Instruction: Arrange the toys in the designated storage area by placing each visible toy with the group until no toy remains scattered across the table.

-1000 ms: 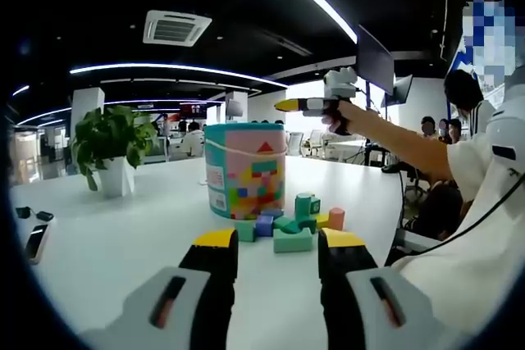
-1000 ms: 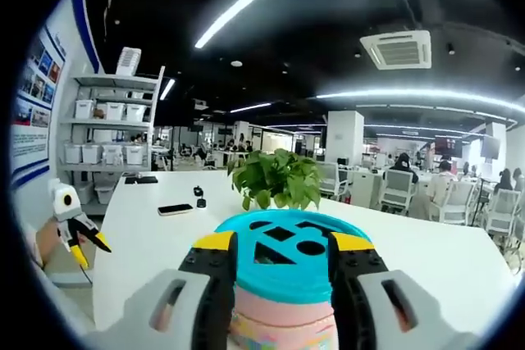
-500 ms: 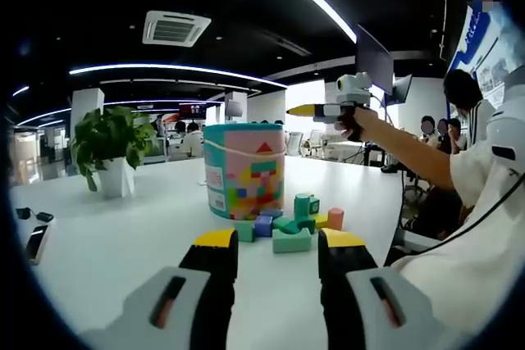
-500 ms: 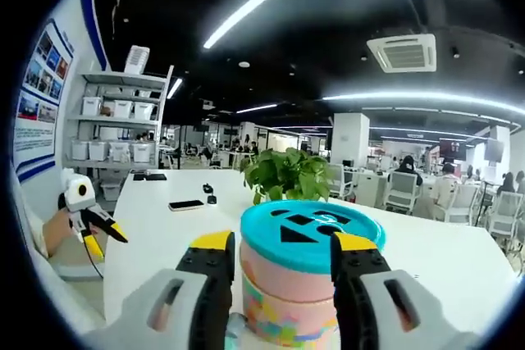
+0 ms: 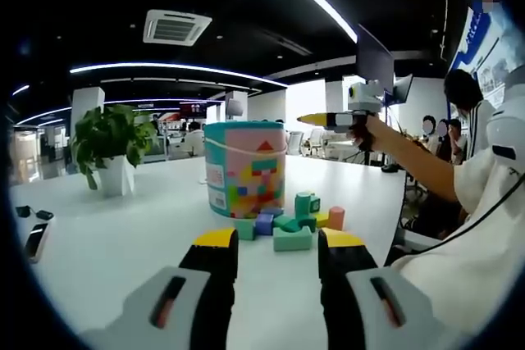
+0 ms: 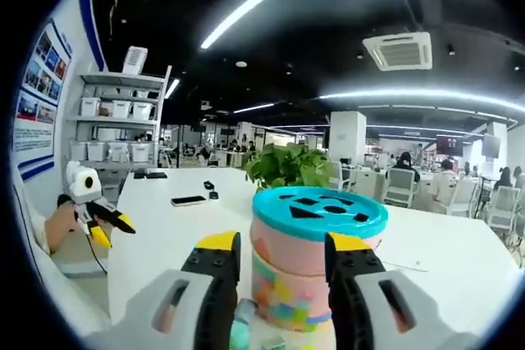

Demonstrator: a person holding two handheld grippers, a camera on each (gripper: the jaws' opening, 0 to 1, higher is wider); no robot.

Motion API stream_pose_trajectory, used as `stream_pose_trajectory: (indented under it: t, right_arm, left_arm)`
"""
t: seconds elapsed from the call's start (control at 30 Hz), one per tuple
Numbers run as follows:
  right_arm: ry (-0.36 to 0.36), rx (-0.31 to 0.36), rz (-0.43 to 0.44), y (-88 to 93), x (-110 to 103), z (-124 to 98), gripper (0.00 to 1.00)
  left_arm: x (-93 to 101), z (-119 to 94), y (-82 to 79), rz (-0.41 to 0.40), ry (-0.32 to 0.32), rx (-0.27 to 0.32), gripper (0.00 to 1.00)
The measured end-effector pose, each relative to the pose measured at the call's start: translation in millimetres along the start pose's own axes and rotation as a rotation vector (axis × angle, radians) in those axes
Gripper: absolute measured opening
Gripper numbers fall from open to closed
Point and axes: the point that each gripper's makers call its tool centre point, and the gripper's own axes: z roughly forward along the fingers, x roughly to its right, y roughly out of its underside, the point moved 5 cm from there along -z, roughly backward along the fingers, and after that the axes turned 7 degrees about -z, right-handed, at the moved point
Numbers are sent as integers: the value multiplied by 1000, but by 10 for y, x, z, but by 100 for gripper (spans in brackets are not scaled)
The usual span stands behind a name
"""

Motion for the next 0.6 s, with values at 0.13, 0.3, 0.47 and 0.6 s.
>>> stream_pose_trajectory:
  t: [0.13,0.3,0.47,0.6]
  right_arm:
    - [-16,-10,7,94,-48,-28,41]
    - [-37,-12,28,203,-98,-51,39]
    - [-59,-17,33,341,-165,-63,34]
    - [-64,-23,45,416,-178,-67,34]
  left_arm:
    - [2,-3,1,1,0,-1,40]
    - [8,0,-4,4,1,0,40]
    - [4,4,5,1,-1,-3,40]
    - [7,6,5,1,1,-4,40]
